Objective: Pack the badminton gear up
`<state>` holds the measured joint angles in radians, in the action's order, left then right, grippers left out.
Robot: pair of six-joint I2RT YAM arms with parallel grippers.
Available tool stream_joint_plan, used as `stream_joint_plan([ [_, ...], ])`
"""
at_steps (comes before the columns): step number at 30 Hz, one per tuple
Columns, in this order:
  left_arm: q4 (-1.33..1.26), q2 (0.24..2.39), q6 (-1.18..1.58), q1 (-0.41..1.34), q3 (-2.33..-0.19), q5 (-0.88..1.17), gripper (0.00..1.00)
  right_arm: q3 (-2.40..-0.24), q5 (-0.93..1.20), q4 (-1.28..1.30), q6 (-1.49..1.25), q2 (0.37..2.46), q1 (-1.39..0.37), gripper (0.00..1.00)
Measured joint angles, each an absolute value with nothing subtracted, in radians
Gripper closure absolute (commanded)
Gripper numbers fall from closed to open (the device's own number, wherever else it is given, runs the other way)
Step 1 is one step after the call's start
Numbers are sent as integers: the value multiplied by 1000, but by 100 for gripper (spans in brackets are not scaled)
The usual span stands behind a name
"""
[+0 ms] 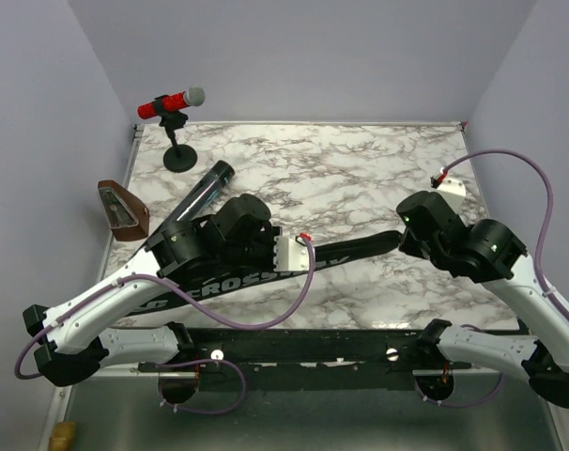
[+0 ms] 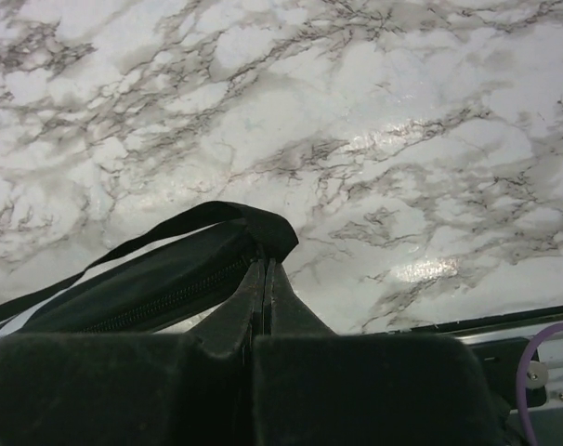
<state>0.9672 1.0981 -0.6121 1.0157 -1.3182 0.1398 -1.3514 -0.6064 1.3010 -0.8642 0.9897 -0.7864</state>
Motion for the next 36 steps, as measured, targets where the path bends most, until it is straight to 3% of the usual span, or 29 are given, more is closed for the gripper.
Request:
stream_joint_plan([
  [3, 976, 1105, -609, 1016, -1345, 149, 100, -1328, -603, 1300, -865, 998, -786, 77],
  [7, 974, 1119, -617, 1015, -1359, 151, 100, -1354, -603, 1304, -816, 989, -785, 36],
  [9, 976, 1136, -622, 1011, -1359, 154, 100, -1412, -611, 1301, -774, 980, -783, 27],
  [13, 945, 1195, -632, 1012, -1365, 181, 100, -1497, -594, 1213, -667, 924, -783, 22],
  [17, 940, 1264, -631, 1012, -1386, 214, 100, -1443, -478, 1067, -529, 834, -783, 21],
  [28, 953, 1277, -673, 1012, -1413, 352, 100, -1110, 98, 739, -223, 812, -783, 20],
  [36, 991, 1274, -718, 1012, -1415, 443, 100, -1091, 439, 643, -135, 894, -783, 20],
])
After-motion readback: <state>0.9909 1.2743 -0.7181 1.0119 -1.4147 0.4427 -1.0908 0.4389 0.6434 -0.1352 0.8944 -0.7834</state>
